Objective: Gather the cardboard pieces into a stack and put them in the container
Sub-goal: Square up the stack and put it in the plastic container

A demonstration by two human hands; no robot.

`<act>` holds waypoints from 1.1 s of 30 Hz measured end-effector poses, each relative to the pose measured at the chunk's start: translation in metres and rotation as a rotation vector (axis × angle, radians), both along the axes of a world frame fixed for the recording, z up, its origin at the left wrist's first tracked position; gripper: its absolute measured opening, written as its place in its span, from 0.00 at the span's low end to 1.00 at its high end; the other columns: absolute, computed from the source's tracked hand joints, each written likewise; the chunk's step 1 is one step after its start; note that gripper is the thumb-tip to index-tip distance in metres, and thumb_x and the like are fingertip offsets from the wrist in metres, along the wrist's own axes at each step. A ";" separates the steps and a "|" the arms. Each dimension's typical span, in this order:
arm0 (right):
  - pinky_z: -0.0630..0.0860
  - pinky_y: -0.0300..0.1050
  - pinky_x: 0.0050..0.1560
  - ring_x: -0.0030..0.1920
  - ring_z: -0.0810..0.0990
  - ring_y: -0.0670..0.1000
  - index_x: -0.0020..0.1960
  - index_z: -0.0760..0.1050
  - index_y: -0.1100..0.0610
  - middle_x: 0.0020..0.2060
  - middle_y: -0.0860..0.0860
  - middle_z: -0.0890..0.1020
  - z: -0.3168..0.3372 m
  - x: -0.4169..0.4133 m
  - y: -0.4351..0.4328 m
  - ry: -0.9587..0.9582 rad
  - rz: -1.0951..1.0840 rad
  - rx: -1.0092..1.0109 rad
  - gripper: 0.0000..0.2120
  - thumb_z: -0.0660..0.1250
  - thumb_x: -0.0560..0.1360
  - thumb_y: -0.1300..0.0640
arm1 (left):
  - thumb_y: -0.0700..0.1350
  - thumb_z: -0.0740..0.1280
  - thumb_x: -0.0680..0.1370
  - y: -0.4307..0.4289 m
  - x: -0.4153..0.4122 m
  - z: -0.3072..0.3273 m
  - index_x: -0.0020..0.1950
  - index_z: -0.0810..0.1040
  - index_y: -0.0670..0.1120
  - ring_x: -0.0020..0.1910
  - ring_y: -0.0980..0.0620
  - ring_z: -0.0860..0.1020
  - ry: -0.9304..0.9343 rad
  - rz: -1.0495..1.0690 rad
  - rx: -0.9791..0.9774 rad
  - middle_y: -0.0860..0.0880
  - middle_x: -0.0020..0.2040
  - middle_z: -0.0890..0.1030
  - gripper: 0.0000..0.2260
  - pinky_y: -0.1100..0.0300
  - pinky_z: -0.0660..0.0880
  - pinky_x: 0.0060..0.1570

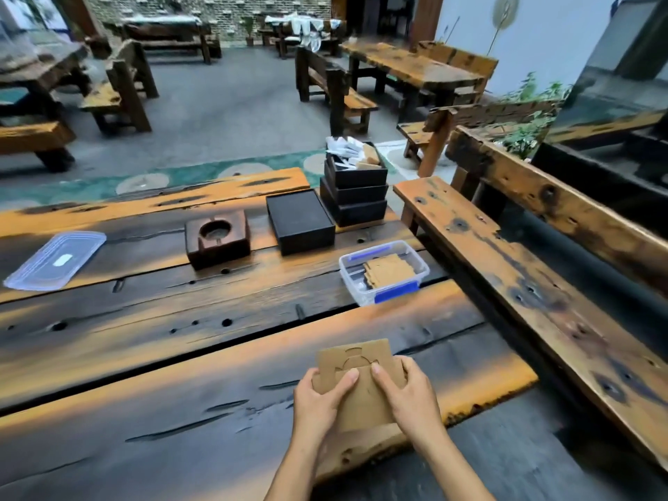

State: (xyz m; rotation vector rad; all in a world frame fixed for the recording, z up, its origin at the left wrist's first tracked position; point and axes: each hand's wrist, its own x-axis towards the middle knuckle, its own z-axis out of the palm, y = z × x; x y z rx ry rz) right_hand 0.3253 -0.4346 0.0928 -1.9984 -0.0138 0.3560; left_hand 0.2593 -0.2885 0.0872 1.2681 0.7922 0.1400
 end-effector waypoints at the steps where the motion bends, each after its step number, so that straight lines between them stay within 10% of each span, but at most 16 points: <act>1: 0.80 0.55 0.52 0.45 0.84 0.45 0.49 0.79 0.49 0.43 0.45 0.86 -0.001 0.006 -0.009 -0.012 0.004 0.004 0.11 0.73 0.75 0.43 | 0.45 0.83 0.68 -0.007 0.004 0.001 0.54 0.83 0.42 0.44 0.48 0.87 -0.008 -0.005 -0.015 0.47 0.45 0.88 0.17 0.54 0.82 0.42; 15: 0.82 0.57 0.53 0.47 0.86 0.48 0.50 0.81 0.52 0.44 0.46 0.87 -0.022 0.198 -0.028 -0.019 -0.030 0.109 0.16 0.73 0.72 0.41 | 0.32 0.77 0.72 -0.019 0.182 -0.016 0.63 0.76 0.40 0.56 0.41 0.84 -0.041 -0.121 -0.112 0.41 0.54 0.87 0.22 0.46 0.81 0.58; 25: 0.79 0.53 0.57 0.52 0.83 0.49 0.53 0.81 0.49 0.49 0.45 0.86 -0.035 0.348 -0.008 0.073 0.117 -0.214 0.22 0.67 0.73 0.31 | 0.29 0.72 0.75 -0.007 0.326 -0.042 0.58 0.76 0.44 0.41 0.53 0.86 0.045 -0.028 -0.218 0.45 0.50 0.87 0.16 0.58 0.82 0.39; 33: 0.71 0.52 0.64 0.63 0.75 0.56 0.59 0.80 0.51 0.58 0.54 0.79 -0.071 0.439 -0.010 -0.048 0.216 -0.531 0.19 0.64 0.78 0.39 | 0.31 0.73 0.73 0.004 0.410 -0.088 0.51 0.74 0.47 0.50 0.45 0.84 0.215 0.132 -0.113 0.46 0.51 0.85 0.15 0.50 0.82 0.53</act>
